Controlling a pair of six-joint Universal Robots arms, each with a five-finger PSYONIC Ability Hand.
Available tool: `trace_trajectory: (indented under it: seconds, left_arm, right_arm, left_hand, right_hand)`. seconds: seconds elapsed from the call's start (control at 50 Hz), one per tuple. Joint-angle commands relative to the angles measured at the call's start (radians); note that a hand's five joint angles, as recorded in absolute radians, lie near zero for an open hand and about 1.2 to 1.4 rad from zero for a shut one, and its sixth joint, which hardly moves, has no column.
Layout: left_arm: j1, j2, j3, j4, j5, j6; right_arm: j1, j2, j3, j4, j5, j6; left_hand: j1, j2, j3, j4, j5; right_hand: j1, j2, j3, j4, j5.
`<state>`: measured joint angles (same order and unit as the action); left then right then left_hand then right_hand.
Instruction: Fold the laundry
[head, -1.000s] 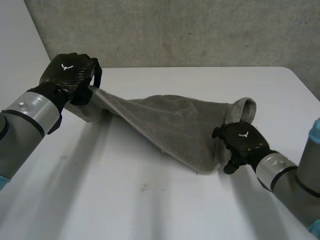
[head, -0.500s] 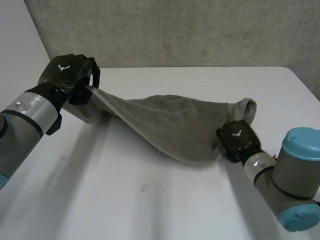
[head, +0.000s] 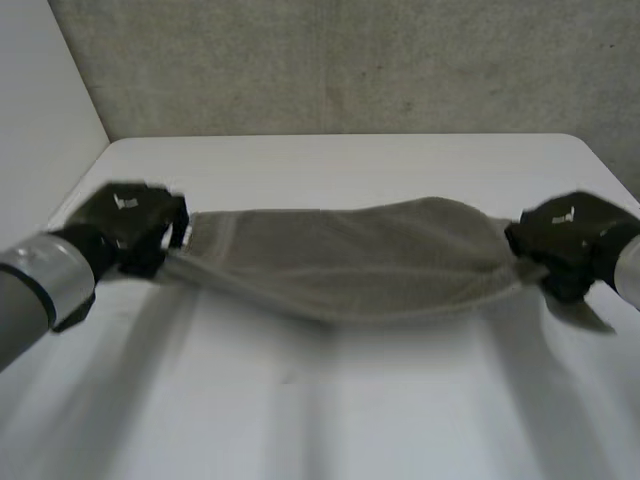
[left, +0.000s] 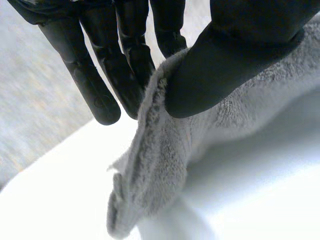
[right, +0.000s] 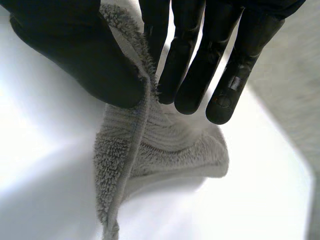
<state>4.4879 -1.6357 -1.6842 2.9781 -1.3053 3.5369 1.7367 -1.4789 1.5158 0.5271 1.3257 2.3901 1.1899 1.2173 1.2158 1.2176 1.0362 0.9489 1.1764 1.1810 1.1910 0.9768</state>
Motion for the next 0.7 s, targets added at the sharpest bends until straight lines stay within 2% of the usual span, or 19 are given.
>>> trace_trajectory:
  seconds: [0.02, 0.08, 0.16, 0.2, 0.22, 0.24, 0.26, 0.3, 0.32, 0.36, 0.38, 0.4, 0.42, 0.44, 0.46, 0.48, 0.5, 0.56, 0.7]
  left_arm:
    - [0.001, -0.079, -0.057, -0.080, -0.002, 0.232]
    - [-0.004, -0.148, -0.052, -0.080, -0.014, 0.304]
    - [-0.006, -0.286, 0.030, -0.070, -0.014, 0.379]
    - [-0.009, -0.326, 0.090, -0.068, -0.019, 0.389]
    - [-0.013, -0.369, 0.185, -0.065, -0.020, 0.384]
    - [-0.018, -0.401, 0.278, -0.062, -0.031, 0.375]
    - [-0.018, -0.401, 0.279, -0.062, -0.031, 0.375]
    - [-0.044, -0.452, 0.532, -0.013, -0.078, 0.323]
    - [-0.044, -0.452, 0.534, -0.013, -0.078, 0.323]
    - [-0.065, -0.481, 0.798, 0.103, -0.147, 0.220]
    - [-0.065, -0.481, 0.799, 0.104, -0.147, 0.220]
    - [-0.067, -0.483, 0.892, 0.181, -0.179, 0.161]
    - [-0.065, -0.480, 0.958, 0.265, -0.213, 0.105]
    - [-0.065, -0.480, 0.959, 0.266, -0.213, 0.105]
    - [-0.065, -0.474, 0.992, 0.330, -0.227, 0.056]
    - [-0.065, -0.474, 0.992, 0.331, -0.227, 0.056]
    - [-0.067, -0.461, 1.001, 0.375, -0.232, 0.021]
    - [-0.064, -0.438, 0.974, 0.375, -0.230, -0.019]
    - [-0.062, -0.418, 0.770, 0.358, -0.223, -0.024]
  right_arm:
    - [-0.002, 0.074, 0.021, 0.119, -0.002, -0.184]
    - [0.009, 0.205, 0.026, 0.120, 0.030, -0.262]
    - [0.017, 0.272, -0.039, 0.111, 0.055, -0.266]
    - [0.038, 0.327, -0.194, 0.090, 0.096, -0.238]
    - [0.038, 0.327, -0.195, 0.090, 0.096, -0.238]
    - [0.056, 0.350, -0.306, 0.055, 0.118, -0.202]
    - [0.056, 0.350, -0.307, 0.054, 0.118, -0.201]
    - [0.082, 0.383, -0.533, -0.049, 0.156, -0.114]
    - [0.083, 0.384, -0.534, -0.050, 0.156, -0.114]
    - [0.095, 0.394, -0.736, -0.241, 0.190, -0.042]
    - [0.095, 0.394, -0.737, -0.242, 0.190, -0.042]
    - [0.096, 0.388, -0.781, -0.377, 0.194, -0.020]
    - [0.096, 0.373, -0.773, -0.489, 0.193, -0.013]
    - [0.096, 0.373, -0.773, -0.490, 0.193, -0.012]
    - [0.098, 0.344, -0.737, -0.618, 0.193, -0.012]
    - [0.095, 0.307, -0.688, -0.706, 0.194, -0.014]
    - [0.095, 0.307, -0.687, -0.707, 0.195, -0.014]
    - [0.095, 0.264, -0.594, -0.745, 0.175, -0.017]
    - [0.095, 0.258, -0.457, -0.687, 0.104, -0.012]
  left_hand:
    - [0.206, 0.179, 0.180, 0.179, 0.186]
    - [0.206, 0.179, 0.180, 0.179, 0.186]
    - [0.206, 0.179, 0.180, 0.179, 0.186]
    - [0.206, 0.179, 0.180, 0.179, 0.186]
    - [0.206, 0.179, 0.180, 0.179, 0.186]
    - [0.206, 0.179, 0.180, 0.179, 0.186]
    - [0.206, 0.179, 0.180, 0.179, 0.186]
    - [0.206, 0.179, 0.180, 0.179, 0.186]
    - [0.206, 0.179, 0.180, 0.179, 0.186]
    - [0.206, 0.179, 0.180, 0.179, 0.186]
    - [0.206, 0.179, 0.180, 0.179, 0.186]
    - [0.206, 0.179, 0.180, 0.179, 0.186]
    - [0.206, 0.179, 0.180, 0.179, 0.186]
    - [0.206, 0.179, 0.180, 0.179, 0.186]
    - [0.206, 0.179, 0.180, 0.179, 0.186]
    - [0.206, 0.179, 0.180, 0.179, 0.186]
    - [0.206, 0.179, 0.180, 0.179, 0.186]
    - [0.206, 0.179, 0.180, 0.179, 0.186]
    - [0.206, 0.179, 0.180, 0.179, 0.186]
  right_hand:
    - [0.447, 0.220, 0.215, 0.205, 0.245]
    - [0.447, 0.220, 0.215, 0.205, 0.245]
    - [0.447, 0.220, 0.215, 0.205, 0.245]
    - [0.447, 0.220, 0.215, 0.205, 0.245]
    - [0.447, 0.220, 0.215, 0.205, 0.245]
    - [0.447, 0.220, 0.215, 0.205, 0.245]
    - [0.447, 0.220, 0.215, 0.205, 0.245]
    - [0.447, 0.220, 0.215, 0.205, 0.245]
    - [0.447, 0.220, 0.215, 0.205, 0.245]
    - [0.447, 0.220, 0.215, 0.205, 0.245]
    - [0.447, 0.220, 0.215, 0.205, 0.245]
    - [0.447, 0.220, 0.215, 0.205, 0.245]
    - [0.447, 0.220, 0.215, 0.205, 0.245]
    - [0.447, 0.220, 0.215, 0.205, 0.245]
    - [0.447, 0.220, 0.215, 0.205, 0.245]
    - [0.447, 0.220, 0.215, 0.205, 0.245]
    - [0.447, 0.220, 0.215, 0.205, 0.245]
    - [0.447, 0.220, 0.215, 0.205, 0.245]
    - [0.447, 0.220, 0.215, 0.205, 0.245]
